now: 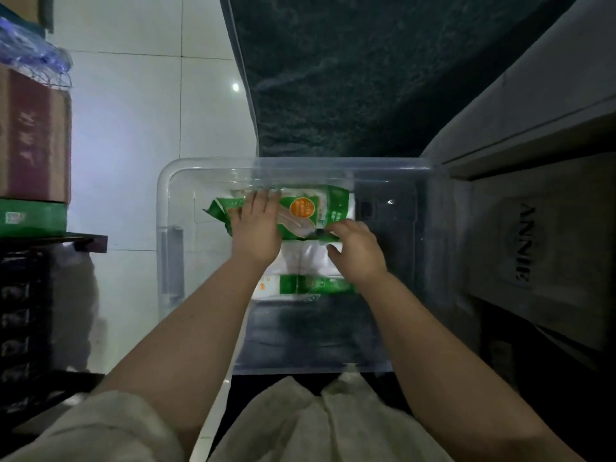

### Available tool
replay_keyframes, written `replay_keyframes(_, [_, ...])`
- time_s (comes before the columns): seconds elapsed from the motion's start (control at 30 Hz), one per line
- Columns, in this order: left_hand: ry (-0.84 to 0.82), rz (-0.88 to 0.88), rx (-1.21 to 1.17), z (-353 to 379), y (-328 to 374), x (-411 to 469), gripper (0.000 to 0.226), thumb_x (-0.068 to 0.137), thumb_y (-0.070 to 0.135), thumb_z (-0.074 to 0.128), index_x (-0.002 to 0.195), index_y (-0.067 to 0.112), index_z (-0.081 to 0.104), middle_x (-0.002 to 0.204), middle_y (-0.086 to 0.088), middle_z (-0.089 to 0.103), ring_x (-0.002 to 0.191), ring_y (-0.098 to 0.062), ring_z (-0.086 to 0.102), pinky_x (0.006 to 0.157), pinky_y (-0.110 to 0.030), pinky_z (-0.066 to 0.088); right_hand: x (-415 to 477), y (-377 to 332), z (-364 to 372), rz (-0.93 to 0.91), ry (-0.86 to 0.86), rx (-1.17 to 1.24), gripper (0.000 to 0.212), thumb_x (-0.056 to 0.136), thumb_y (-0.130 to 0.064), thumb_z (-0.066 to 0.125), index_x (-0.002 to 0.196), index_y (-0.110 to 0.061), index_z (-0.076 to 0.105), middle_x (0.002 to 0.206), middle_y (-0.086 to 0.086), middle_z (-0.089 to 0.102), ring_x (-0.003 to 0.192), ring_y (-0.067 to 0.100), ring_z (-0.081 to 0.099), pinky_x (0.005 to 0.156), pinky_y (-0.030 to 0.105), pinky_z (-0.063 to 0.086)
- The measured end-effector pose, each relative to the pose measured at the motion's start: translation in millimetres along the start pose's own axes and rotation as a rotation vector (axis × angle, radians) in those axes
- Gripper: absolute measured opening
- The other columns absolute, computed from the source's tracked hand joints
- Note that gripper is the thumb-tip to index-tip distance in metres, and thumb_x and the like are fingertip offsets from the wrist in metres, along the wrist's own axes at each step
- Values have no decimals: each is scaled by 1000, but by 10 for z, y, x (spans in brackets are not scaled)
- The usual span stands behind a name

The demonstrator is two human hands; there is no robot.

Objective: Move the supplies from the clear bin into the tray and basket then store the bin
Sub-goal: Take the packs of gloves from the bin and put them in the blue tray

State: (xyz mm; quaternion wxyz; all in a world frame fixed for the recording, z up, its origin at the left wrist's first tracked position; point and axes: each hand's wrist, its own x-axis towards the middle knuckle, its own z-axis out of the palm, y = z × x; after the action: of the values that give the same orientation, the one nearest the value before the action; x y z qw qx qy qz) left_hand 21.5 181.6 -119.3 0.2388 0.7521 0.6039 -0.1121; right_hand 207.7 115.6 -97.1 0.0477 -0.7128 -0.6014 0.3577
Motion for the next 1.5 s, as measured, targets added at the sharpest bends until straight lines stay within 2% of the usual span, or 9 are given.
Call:
replay_keyframes(0.1, [23,5,12,134,-84,91,76,74,6,55,146,16,31,150,-12,34,141,-28,24,107,-54,24,153,-45,35,-34,27,-15,34,82,-13,65,116,-14,63,116,8,64,107,31,53,89,42,46])
replay_keyframes(0.23, [43,1,32,248,-142,53,83,70,0,59,146,18,31,128,-14,51,120,-30,43,98,-51,25,227,-140,14,-42,57,8,36,81,-7,64,117,-13,63,116,10,64,108,33,52,91,43,44])
replay_keyframes(0.3, [8,16,67,271,-160,0,74,72,-2,57,141,20,41,120,-16,52,114,-33,41,98,-51,23,234,-204,0,-67,56,-2,38,80,-5,62,117,-15,63,117,8,64,108,31,51,92,42,43])
replay_keyframes(0.47, [9,58,119,259,-150,-38,51,71,0,60,120,12,56,131,-15,51,125,-34,41,108,-52,15,188,-270,-3,-99,58,-30,28,84,-7,62,111,-11,66,112,8,65,104,31,54,89,45,44])
replay_keyframes(0.63, [8,120,113,171,-122,-55,50,75,-3,57,121,16,55,115,-9,65,109,-30,55,101,-45,29,7,-260,-62,-101,97,-33,27,80,-5,65,106,-9,67,104,9,67,96,32,57,85,44,47])
replay_keyframes(0.83, [51,128,117,-275,38,-374,53,76,-2,59,123,21,57,113,-7,63,104,-31,53,89,-42,32,-379,-352,-397,-149,132,-9,26,80,-6,67,106,-8,67,103,8,67,96,32,57,83,43,48])
replay_keyframes(1.13, [294,164,12,-1264,581,-1034,42,76,4,63,114,20,63,108,-8,64,100,-31,52,83,-39,29,-1198,-702,-1189,-252,253,-96,25,78,-6,68,103,-6,68,98,13,67,91,36,57,79,44,48])
replay_keyframes(1.33, [295,332,-51,-1695,1002,-1412,39,79,11,61,114,28,62,106,-1,63,102,-28,51,81,-38,32,-1772,-895,-1453,-119,416,-193,30,82,-13,61,111,-14,65,102,8,64,99,31,54,81,41,43])
replay_keyframes(1.5, [297,579,-37,-1846,1160,-1826,36,80,15,63,114,26,63,105,-2,64,99,-28,54,77,-38,38,-2453,-1031,-1333,64,551,-260,37,79,-20,63,116,-16,62,106,8,63,101,33,53,79,42,44])
